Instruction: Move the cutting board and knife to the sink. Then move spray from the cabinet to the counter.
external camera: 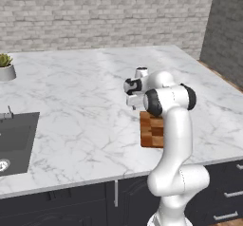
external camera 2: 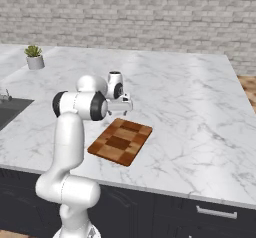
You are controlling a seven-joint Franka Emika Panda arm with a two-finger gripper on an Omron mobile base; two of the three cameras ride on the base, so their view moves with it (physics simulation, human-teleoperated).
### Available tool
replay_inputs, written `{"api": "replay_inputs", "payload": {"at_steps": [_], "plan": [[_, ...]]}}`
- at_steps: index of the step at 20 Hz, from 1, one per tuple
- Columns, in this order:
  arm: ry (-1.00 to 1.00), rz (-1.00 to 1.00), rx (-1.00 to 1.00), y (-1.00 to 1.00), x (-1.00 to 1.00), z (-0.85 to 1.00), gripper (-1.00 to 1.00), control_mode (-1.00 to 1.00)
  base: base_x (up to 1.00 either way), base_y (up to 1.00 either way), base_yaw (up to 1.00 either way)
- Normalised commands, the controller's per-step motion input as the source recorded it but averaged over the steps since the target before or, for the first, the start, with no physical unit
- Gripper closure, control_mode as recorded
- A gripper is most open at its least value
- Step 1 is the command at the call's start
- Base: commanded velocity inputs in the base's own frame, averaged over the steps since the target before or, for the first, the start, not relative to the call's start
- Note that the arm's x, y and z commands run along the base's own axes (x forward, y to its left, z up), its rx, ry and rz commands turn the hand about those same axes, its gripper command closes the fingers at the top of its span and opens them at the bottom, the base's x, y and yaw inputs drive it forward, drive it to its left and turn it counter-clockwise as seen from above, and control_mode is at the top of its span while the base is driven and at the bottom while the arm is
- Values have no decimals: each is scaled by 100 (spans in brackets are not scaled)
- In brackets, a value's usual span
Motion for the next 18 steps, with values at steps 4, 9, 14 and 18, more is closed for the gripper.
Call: {"api": "replay_inputs", "payload": {"at_steps": [4, 9, 14, 18], "plan": [[0, 3, -1, 0, 10, -37, -100, -100, 0, 0, 0], [1, 4, -5, 0, 1, -39, -100, -100, 0, 0, 0], [3, 4, -5, 0, 0, -40, -100, -100, 0, 0, 0], [2, 4, -4, 0, 0, -35, -100, -100, 0, 0, 0]]}}
